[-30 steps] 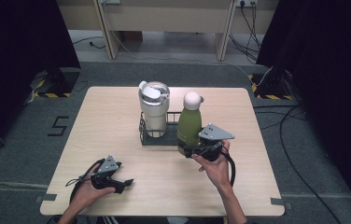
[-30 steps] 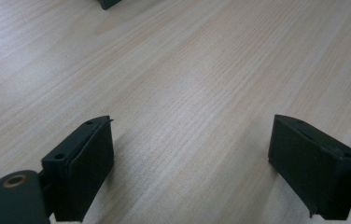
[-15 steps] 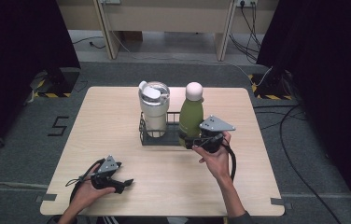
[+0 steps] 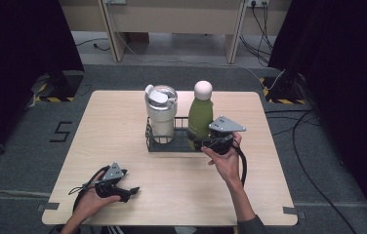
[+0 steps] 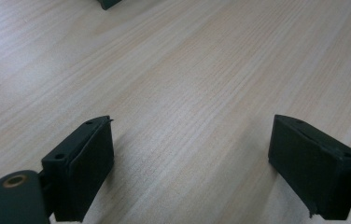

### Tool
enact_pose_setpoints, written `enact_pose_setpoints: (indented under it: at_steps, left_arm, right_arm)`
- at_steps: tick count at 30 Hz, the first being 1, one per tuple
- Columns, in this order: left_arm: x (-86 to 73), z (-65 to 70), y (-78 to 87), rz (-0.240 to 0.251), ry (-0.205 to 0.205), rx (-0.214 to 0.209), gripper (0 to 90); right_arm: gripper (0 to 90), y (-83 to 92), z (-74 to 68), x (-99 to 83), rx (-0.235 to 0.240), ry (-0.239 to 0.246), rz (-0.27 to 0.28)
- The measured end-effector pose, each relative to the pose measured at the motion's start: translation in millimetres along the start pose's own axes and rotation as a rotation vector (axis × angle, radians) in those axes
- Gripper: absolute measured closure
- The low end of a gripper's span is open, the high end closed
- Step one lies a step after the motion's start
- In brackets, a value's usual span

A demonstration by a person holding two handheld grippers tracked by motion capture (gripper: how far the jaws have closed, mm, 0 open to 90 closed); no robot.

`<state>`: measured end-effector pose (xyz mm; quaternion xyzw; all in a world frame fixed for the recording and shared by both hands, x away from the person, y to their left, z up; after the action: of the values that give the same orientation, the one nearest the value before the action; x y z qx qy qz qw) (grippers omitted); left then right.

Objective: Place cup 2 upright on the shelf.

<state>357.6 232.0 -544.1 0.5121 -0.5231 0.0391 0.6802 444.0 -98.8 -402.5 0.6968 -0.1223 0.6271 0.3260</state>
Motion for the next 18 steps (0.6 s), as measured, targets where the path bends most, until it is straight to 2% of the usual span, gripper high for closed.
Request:
enact_pose_setpoints:
  at_steps: [18]
  left_arm:
    - [0.0,0.0,0.0,0.000,0.000,0.000,13.5]
  right_arm:
    - [20.8,-12.9,17.2,18.2,-0.036,0.002,-0.004]
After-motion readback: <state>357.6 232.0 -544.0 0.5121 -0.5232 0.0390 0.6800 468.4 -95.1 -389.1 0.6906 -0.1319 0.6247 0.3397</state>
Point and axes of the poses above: each handheld gripper's, and its own axes: y roughly backward along the jaws, x roughly out of its top, z roughly to its right, the point moved 3 cm from there along -y, roughly forward along the jaws, and after that the axes turned 8 degrees about x, right-handed, at the moved point
